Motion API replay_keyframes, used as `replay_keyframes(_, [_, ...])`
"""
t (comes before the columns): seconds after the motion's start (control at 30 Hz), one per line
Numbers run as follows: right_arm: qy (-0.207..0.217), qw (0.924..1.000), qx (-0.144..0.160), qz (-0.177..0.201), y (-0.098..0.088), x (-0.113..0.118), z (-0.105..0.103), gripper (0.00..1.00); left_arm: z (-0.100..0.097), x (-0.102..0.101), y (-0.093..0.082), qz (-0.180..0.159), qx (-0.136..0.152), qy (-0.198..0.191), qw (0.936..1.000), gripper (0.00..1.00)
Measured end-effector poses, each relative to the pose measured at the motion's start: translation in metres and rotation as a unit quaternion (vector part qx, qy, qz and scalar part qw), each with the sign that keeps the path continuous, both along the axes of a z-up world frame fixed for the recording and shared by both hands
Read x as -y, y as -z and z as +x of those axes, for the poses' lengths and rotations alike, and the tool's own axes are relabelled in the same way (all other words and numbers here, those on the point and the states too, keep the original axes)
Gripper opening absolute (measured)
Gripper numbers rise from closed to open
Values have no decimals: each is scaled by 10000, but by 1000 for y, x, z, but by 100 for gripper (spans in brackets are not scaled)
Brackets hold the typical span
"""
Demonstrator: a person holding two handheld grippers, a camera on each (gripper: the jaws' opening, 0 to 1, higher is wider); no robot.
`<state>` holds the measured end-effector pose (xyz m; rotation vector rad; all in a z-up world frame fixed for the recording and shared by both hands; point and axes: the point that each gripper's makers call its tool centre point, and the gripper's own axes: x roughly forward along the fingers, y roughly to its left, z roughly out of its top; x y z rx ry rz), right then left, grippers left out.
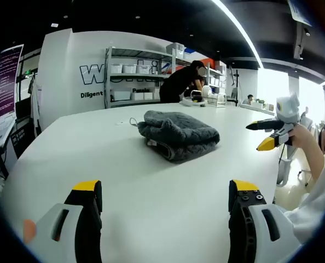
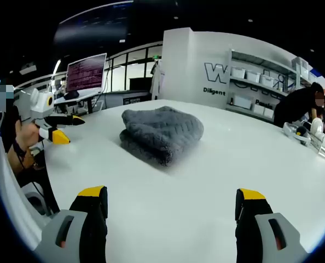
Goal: Open the folded towel by lifting each exposed corner and separating the folded layers until the towel lies flat within the target outline without major curled edges
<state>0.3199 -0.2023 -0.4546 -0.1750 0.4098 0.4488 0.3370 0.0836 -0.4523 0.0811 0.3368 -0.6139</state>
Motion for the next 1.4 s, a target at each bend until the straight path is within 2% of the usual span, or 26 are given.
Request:
replay_keyframes(0.13, [-44,9999,20,-113,-6,0,-1,99,0,-1,0,-72,34,-57,10000,95])
replay_keyframes(0.27, [-67,9999,52,-74,-9,-1,-1,99,0,-3,-1,-45,32,-57,10000,95])
replay_keyframes(0.63, [-103,9999,-13,-100,-2,-6,1,99,-3,-11,-5,44,71,-118,9999,95])
replay_keyframes(0.87, [-156,9998,62,-63,-8,-13,6,99,-4,-13,-5,57,77,-139,9999,95])
replay_keyframes(1.4, [-208,9997,46,-101,-9,-22,10,99,-5,-16,-3,112,61,-132,9998,95])
